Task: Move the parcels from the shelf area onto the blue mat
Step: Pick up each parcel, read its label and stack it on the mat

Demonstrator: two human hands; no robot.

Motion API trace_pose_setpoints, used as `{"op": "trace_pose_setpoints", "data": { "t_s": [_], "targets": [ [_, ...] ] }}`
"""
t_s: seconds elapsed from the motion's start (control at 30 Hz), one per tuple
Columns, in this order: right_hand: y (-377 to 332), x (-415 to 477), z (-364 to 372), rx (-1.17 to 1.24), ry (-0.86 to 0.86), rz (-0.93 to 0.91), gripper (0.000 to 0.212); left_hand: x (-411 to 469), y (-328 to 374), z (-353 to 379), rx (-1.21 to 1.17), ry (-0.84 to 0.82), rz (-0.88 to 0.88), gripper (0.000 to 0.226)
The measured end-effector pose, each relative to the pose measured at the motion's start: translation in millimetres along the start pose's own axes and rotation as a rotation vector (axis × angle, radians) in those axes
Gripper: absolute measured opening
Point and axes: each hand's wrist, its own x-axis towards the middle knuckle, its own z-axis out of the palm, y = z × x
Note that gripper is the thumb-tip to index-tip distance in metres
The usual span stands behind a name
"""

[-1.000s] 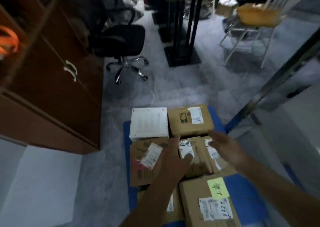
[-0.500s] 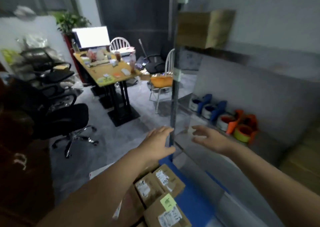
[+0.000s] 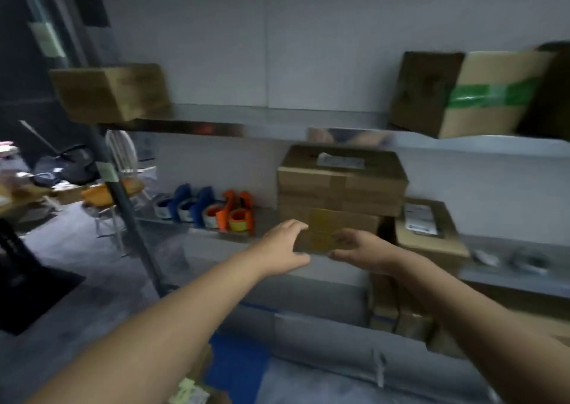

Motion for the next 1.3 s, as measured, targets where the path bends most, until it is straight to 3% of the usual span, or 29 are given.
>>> {"op": "trace_pose_setpoints", "data": {
  "t_s": [0.2,0.33,0.67,0.97,1.3],
  "targets": [
    [138.7,-148.0,-55.0,-0.016,0.148,0.241,0.062,38.9,162.4,97.7,-0.014,-0.213,0.237,0.075],
    [214.5,-245.2,-83.4,0.04,0.322,0.383,0.05,52.9,270.3,163.6,-0.006,-0.289,0.409,0.076],
    [355.0,-448.5,-107.5,0.148,0.645,0.828,0.059,64.3,490.4,291.0,-0.043,-0.468,0.747,0.07],
    [483.6,-524.9,-155.1,0.168,0.775,1.078,0.058,116.2,652.2,408.8,-0.112,-0.575,0.936,0.077],
    [618.8,-575.2,-195.3,0.237,0.812,1.255,0.06,179.7,785.2,514.1,-0.197,-0.759,0.924,0.065]
  ]
}}
